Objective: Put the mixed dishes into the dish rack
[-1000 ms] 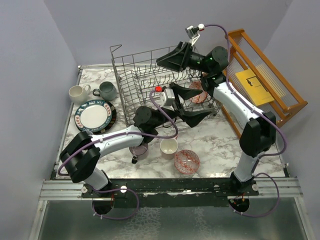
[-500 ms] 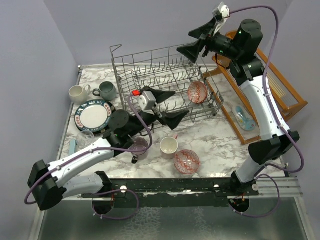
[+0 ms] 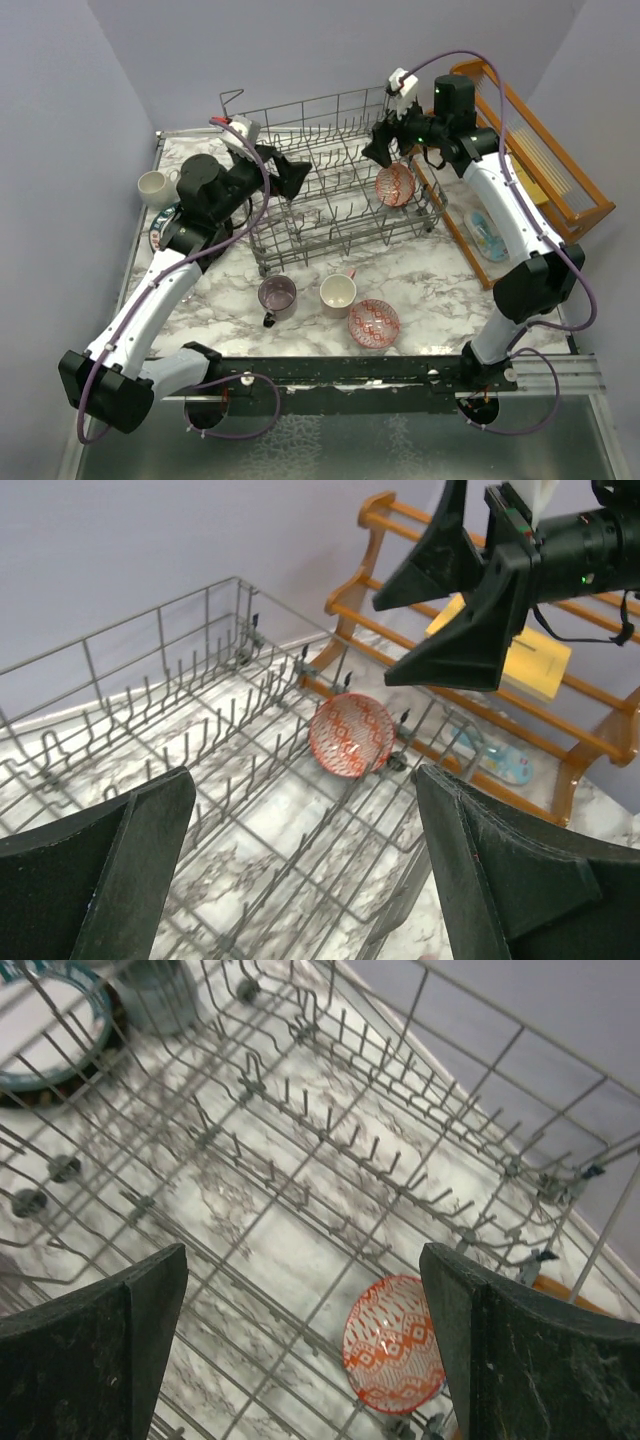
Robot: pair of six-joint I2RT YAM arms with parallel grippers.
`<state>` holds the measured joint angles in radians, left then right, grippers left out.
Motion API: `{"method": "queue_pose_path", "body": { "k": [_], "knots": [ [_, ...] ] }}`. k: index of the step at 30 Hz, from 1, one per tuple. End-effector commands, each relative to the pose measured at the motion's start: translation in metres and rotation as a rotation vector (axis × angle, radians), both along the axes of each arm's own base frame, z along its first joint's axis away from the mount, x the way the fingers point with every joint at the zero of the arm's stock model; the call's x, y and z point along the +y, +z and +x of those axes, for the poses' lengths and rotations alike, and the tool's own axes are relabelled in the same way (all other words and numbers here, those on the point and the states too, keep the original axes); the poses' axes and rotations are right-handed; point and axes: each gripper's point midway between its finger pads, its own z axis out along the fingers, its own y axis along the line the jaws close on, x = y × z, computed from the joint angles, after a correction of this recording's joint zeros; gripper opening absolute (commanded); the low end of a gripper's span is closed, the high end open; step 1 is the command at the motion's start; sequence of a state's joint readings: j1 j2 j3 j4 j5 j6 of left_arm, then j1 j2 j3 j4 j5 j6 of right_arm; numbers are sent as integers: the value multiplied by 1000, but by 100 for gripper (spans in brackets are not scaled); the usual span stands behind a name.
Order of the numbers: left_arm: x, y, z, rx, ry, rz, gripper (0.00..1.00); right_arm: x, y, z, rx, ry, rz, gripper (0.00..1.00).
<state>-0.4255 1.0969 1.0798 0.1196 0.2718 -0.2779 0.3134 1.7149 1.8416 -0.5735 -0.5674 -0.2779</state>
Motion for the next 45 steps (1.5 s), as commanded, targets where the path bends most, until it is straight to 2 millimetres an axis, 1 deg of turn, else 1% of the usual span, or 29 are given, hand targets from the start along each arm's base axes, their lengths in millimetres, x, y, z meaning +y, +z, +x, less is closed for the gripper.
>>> {"method": "queue_pose_path", "body": {
  "k": [1, 5, 9, 11, 15, 19, 22, 25, 33, 35, 36, 42, 45],
  "knots": [
    [16, -4, 5, 50, 19, 89, 95, -24, -39, 16, 22, -121, -132, 100],
    [39, -13, 14, 40, 136, 185, 94, -32, -56, 25, 40, -161, -183, 100],
    [64, -20, 14, -5, 260, 232, 94, -41, -67, 36, 33, -212, -232, 100],
    [76, -26, 13, -29, 314, 246, 94, -46, -75, 42, 40, -243, -263, 99],
    [87, -38, 6, -62, 355, 254, 93, -60, -93, 57, 51, -322, -330, 94],
    [96, -51, -1, -79, 385, 258, 92, -75, -111, 70, 54, -387, -411, 86],
    [101, -56, -4, -88, 401, 259, 92, -84, -122, 77, 53, -422, -468, 82],
    [103, -56, -6, -97, 406, 252, 92, -92, -132, 81, 54, -447, -515, 78],
    [101, -60, -8, -96, 386, 248, 92, -97, -159, 89, 63, -460, -606, 66],
    [100, -60, -8, -96, 383, 248, 92, -95, -165, 89, 60, -456, -627, 65],
    [100, -60, -8, -95, 381, 249, 92, -94, -168, 89, 59, -455, -637, 63],
    [100, -60, -8, -96, 380, 247, 91, -100, -178, 87, 59, -468, -678, 57],
    [99, -61, -8, -94, 374, 247, 91, -101, -183, 84, 74, -463, -687, 57]
  ]
}}
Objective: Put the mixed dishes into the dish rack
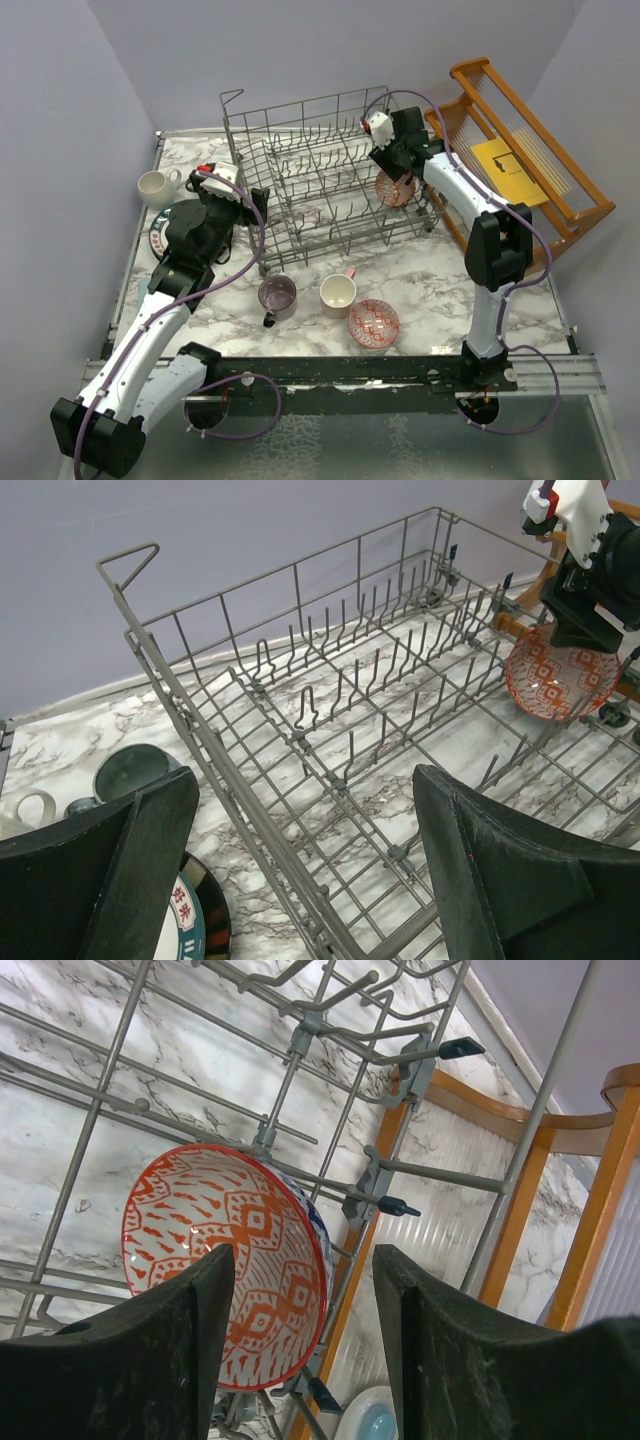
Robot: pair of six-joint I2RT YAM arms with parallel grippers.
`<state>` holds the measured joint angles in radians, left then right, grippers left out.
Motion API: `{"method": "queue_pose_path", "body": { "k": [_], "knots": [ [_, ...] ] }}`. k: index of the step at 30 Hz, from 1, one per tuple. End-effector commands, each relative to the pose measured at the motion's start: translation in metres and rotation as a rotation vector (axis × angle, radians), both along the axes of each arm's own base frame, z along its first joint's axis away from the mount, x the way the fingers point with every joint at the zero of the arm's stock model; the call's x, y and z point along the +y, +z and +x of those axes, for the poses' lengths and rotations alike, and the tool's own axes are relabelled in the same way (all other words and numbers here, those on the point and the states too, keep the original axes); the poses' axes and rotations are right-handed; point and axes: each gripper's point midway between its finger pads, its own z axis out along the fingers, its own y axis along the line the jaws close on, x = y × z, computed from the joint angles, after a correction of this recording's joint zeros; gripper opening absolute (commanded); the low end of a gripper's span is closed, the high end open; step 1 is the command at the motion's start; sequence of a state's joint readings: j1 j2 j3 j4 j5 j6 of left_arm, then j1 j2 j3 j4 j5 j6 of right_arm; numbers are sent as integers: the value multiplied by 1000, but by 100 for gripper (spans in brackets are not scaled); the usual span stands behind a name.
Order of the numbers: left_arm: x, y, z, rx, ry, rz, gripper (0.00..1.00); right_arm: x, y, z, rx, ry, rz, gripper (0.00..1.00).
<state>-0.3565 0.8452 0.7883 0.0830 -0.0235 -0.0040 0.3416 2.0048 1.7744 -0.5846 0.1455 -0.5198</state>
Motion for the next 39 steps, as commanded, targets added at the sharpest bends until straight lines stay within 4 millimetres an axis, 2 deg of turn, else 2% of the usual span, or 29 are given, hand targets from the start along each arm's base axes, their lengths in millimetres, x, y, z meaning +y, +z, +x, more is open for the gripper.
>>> {"method": "queue_pose_path", "body": {
  "k": [1, 9, 17, 22, 25, 27, 39],
  "knots": [
    [2, 6, 0, -33, -1, -6, 91, -7, -8, 1, -8, -20, -41, 57],
    [1, 5, 0, -32, -7, -6, 90, -16, -25, -4, 14, -51, -78, 57],
    [1, 5, 0, -32, -10, -5, 89, -18, -33, -5, 23, -60, -83, 34],
    [1, 6, 0, -34, -10, -6, 88, -21, -30, -2, 0, -80, -92, 13],
    [0, 5, 0, -34, -13, -6, 88, -22, -21, 2, -28, -89, -92, 4],
    [0, 5, 0, -33, -13, -5, 88, -22, -14, 5, -52, -94, -90, 1],
    [-1, 4, 1, -32, -21, -4, 87, -18, 66, 14, -266, -82, -89, 1]
  ]
}}
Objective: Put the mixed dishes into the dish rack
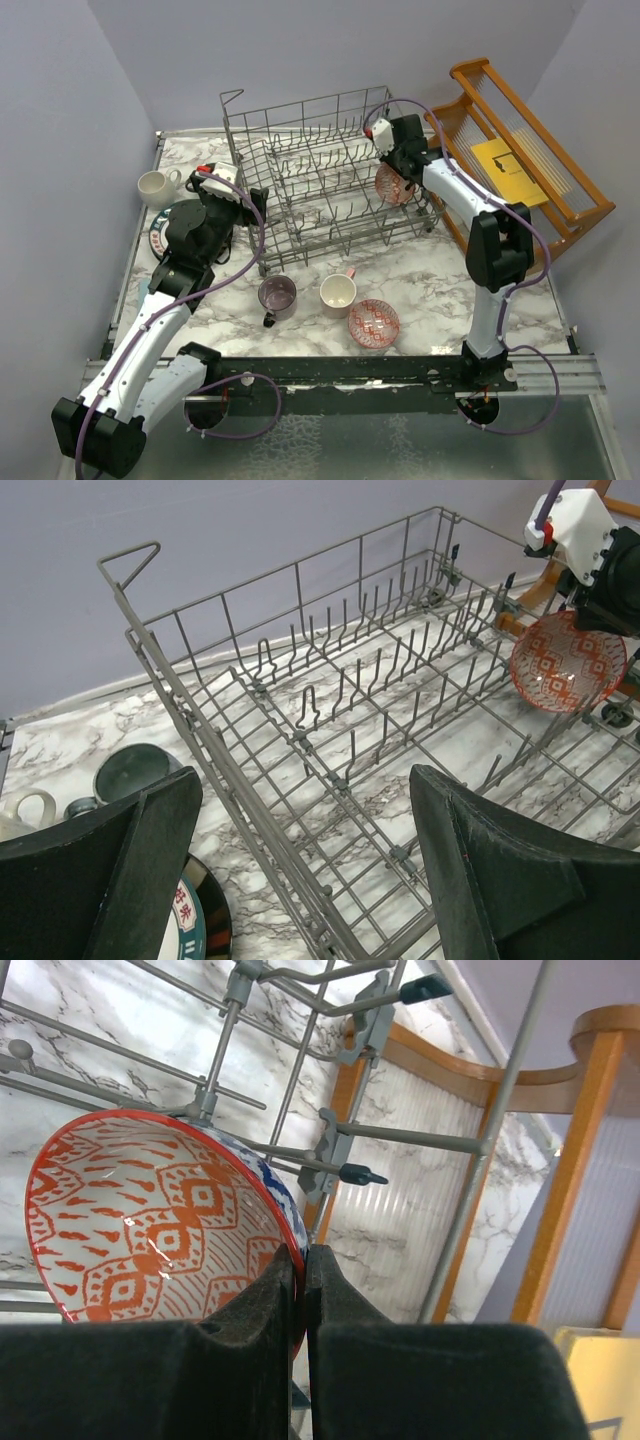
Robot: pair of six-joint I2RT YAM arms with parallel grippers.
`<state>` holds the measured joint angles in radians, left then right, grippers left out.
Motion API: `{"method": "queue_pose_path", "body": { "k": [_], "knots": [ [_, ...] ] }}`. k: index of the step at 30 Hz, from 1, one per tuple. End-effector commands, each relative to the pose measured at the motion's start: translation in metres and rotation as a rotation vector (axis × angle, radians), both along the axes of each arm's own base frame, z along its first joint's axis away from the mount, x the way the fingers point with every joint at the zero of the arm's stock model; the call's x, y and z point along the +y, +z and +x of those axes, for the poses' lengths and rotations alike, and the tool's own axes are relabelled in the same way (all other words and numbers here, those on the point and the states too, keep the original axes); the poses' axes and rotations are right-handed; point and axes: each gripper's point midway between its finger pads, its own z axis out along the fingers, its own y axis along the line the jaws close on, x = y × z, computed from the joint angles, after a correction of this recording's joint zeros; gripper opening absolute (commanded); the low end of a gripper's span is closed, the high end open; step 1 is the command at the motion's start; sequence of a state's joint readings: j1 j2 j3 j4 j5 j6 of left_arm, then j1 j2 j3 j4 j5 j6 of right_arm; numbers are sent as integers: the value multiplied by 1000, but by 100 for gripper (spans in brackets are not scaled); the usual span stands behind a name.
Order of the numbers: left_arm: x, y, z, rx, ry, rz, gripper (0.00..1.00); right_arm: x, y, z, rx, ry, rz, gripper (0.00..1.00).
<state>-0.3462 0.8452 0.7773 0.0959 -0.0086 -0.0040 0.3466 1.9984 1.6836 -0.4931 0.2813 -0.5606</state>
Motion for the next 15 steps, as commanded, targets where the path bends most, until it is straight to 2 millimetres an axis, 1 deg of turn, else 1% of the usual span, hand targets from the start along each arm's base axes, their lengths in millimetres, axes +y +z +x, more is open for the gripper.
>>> {"method": "queue_pose_path", "body": {
  "k": [1, 4, 7, 15],
  "knots": [
    [-1, 6, 0, -30, -17, -4, 87, 5, 85, 12, -241, 1, 16, 1],
    [-1, 6, 0, -32, -18, -5, 87, 8, 97, 13, -272, 8, 14, 1],
    [-2, 6, -1, -33, -21, -5, 87, 9, 104, 13, -293, 14, 10, 1],
    [-3, 7, -1, -33, -31, -12, 86, 14, 110, 7, -330, 37, -48, 1]
  ]
}}
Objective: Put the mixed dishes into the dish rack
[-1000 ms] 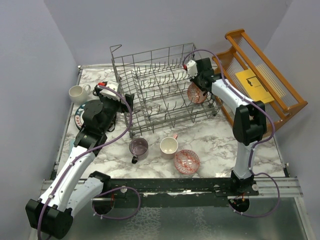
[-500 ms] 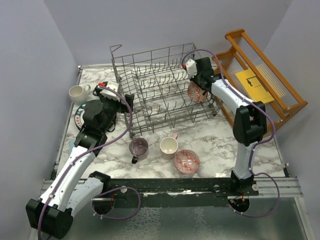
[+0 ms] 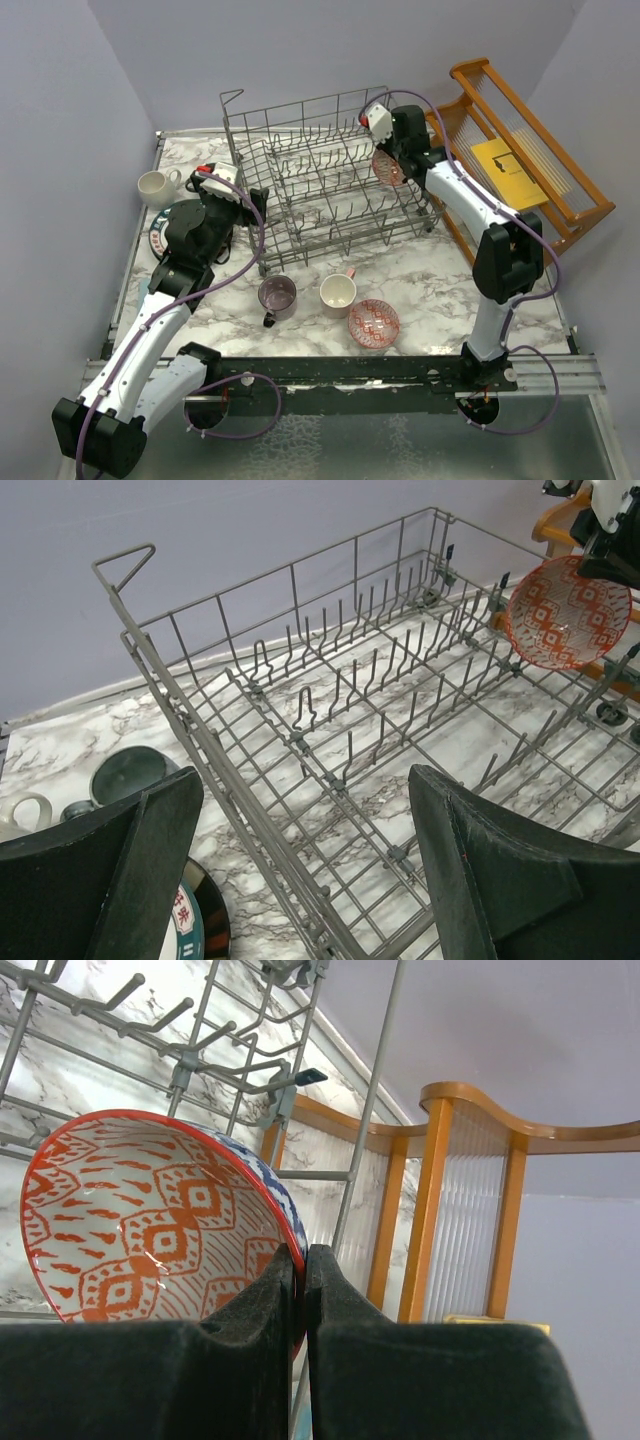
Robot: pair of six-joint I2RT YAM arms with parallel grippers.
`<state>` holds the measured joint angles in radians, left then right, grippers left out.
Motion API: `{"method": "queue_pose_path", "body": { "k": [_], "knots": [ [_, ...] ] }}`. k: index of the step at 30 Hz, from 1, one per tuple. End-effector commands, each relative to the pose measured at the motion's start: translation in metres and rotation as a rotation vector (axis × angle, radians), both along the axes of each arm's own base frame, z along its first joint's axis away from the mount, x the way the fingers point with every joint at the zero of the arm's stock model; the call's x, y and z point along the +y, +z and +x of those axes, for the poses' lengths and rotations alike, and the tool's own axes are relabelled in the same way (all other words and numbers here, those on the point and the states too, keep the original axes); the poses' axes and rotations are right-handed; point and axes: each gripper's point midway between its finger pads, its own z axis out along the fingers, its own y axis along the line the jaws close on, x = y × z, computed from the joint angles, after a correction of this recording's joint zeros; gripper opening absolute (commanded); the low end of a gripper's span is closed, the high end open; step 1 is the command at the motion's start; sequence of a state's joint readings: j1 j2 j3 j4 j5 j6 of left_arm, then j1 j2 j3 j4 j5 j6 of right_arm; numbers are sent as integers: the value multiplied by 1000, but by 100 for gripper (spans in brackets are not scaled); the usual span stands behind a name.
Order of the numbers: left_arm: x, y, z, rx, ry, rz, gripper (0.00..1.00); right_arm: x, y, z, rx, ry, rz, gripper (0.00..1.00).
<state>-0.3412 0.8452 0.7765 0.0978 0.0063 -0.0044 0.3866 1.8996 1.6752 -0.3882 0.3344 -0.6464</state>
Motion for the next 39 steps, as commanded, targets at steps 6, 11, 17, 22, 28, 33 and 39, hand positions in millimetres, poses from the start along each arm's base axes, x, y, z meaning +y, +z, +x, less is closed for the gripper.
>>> {"method": "queue_pose_path", "body": {
  "k": [6, 11, 17, 22, 28, 33, 39],
  "knots": [
    [-9, 14, -5, -48, -63, -51, 86, 7, 53, -3, -154, 8, 27, 1],
    [-25, 45, -18, -90, -159, -181, 86, 19, 71, -14, -146, 60, 124, 1],
    [-55, 86, -33, -97, -342, -410, 88, 31, 86, -28, -133, 115, 217, 1],
    [-81, 98, -25, -3, -463, -558, 87, 40, 95, -41, -115, 162, 285, 1],
    [-109, 92, 4, 117, -492, -567, 79, 56, 106, -56, -81, 234, 372, 1],
    [-137, 72, 33, 169, -400, -429, 79, 66, 112, -68, -53, 283, 428, 1],
    [-148, 37, 74, 286, -264, -346, 79, 72, 119, -76, -44, 319, 461, 1]
  ]
}}
